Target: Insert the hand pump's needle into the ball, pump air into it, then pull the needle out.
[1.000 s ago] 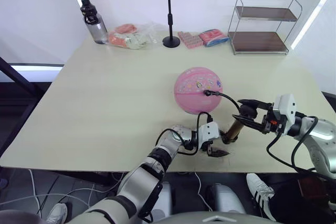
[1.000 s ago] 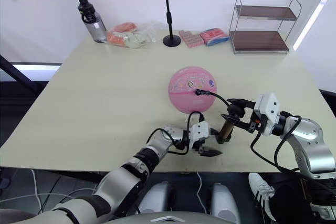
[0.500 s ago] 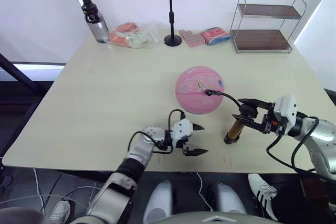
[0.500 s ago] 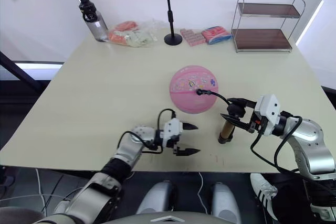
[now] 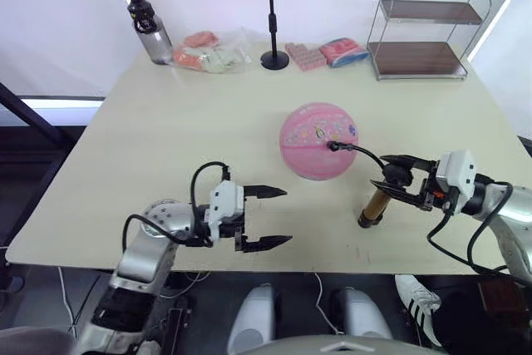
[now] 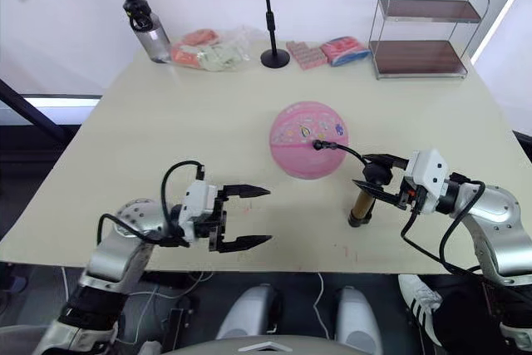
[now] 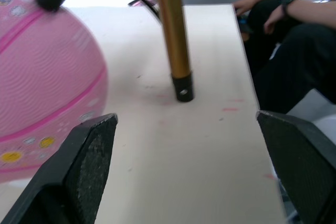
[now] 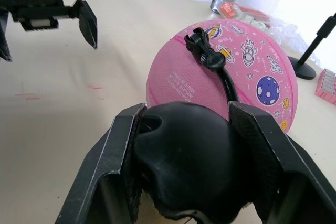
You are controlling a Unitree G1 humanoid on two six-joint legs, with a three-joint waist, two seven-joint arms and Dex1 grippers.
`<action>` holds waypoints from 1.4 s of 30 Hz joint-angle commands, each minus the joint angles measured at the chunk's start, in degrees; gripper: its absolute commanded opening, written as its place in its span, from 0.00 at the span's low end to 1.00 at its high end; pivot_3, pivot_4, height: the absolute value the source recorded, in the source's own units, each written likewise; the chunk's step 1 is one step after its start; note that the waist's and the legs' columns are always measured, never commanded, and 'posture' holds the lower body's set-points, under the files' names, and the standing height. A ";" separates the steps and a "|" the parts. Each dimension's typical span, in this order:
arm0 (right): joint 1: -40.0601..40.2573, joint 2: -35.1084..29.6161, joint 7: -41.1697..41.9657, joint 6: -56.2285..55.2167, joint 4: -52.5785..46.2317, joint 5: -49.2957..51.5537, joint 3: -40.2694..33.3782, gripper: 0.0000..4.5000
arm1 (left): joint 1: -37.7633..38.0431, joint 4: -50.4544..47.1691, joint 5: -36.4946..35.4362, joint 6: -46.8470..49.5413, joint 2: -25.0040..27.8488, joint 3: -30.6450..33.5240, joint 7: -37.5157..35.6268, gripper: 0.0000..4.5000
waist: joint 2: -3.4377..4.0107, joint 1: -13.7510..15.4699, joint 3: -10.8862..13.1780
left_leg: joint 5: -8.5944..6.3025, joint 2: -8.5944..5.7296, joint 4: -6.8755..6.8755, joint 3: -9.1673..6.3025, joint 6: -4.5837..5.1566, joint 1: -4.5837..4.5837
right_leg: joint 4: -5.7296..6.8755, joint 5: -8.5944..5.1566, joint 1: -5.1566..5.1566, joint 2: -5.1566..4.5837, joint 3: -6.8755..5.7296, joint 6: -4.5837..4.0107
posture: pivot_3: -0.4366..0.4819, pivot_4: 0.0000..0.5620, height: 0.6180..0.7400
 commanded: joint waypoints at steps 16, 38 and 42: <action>-9.96 -8.93 1.46 -10.96 10.44 -6.86 -6.73 0.44 | 7.70 -11.07 -9.64 3.98 7.54 10.51 1.76 1.00 | 0.42 -0.21 1.69 | 0.02 -0.32 -0.04 0.27 0.00 -0.32 | -0.01 0.00 -0.26 0.13 0.14 0.13 | 0.48 0.27 1.00; -15.12 -7.01 -21.73 -51.00 30.40 -39.69 -1.04 0.44 | 6.84 -12.27 -11.53 4.88 7.64 10.02 1.63 1.00 | 0.46 -0.39 1.75 | 0.33 -0.56 -0.01 0.48 -0.48 -0.96 | 0.28 0.19 -0.98 0.28 0.26 0.45 | 0.48 0.27 1.00; -15.67 -7.02 -28.02 -54.14 32.76 -45.31 0.40 0.44 | 6.53 -12.17 -11.60 4.87 7.55 9.93 1.51 1.00 | 0.46 -0.33 1.74 | 0.40 -0.57 -0.01 0.55 -0.60 -0.96 | 0.29 0.21 -0.98 0.29 0.30 0.46 | 0.48 0.27 1.00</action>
